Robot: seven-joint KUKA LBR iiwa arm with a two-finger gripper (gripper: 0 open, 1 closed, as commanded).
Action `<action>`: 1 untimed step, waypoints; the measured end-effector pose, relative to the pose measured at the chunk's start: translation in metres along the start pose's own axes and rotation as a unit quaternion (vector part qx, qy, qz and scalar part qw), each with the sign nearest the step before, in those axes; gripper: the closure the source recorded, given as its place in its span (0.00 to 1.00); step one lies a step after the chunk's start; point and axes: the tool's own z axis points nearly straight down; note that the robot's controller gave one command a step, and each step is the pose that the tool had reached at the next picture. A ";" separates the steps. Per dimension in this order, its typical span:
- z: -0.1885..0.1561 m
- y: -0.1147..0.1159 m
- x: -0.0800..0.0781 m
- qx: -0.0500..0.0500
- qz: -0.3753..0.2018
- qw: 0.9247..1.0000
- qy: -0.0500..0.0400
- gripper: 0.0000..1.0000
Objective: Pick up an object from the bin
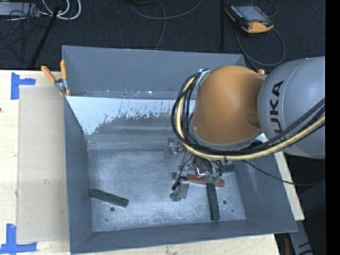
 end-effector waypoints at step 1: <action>0.052 -0.093 -0.013 0.002 0.004 1.000 0.002 0.00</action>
Offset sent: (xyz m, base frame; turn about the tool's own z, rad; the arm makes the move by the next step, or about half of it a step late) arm 0.0131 -0.0873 -0.0485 -0.0008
